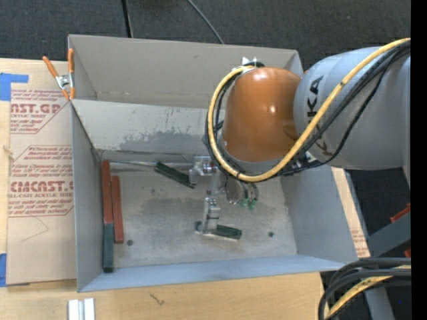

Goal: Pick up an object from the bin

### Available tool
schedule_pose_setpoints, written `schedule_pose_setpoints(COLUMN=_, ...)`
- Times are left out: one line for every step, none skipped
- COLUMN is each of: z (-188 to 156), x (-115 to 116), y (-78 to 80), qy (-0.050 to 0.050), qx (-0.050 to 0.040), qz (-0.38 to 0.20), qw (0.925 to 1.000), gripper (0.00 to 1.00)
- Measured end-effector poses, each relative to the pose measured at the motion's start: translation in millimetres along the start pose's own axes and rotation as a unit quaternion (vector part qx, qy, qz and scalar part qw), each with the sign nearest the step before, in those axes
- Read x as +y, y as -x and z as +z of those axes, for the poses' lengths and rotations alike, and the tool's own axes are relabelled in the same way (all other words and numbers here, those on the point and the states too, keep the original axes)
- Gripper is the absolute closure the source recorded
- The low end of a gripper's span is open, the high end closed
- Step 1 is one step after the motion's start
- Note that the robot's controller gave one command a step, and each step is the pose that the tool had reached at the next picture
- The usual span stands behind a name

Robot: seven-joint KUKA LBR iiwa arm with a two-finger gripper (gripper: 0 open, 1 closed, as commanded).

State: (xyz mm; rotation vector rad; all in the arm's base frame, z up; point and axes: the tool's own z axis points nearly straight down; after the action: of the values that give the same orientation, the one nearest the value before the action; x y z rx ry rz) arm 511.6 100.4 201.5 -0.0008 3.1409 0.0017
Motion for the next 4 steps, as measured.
schedule_pose_setpoints(z=71, x=-36, y=-3.9, qy=0.0, qx=-0.0023, qz=-0.001, qw=1.0, gripper=0.0)
schedule_pose_setpoints(z=80, x=-60, y=-12.0, qy=-0.001, qx=0.0033, qz=-0.015, qw=0.9999, gripper=0.0)
schedule_pose_setpoints(z=59, x=-65, y=-12.2, qy=0.0, qx=-0.0004, qz=-0.002, qw=1.0, gripper=0.0)
schedule_pose_setpoints(z=111, x=-62, y=-20.0, qy=0.0, qx=-0.0005, qz=0.13, qw=0.9915, gripper=0.0)
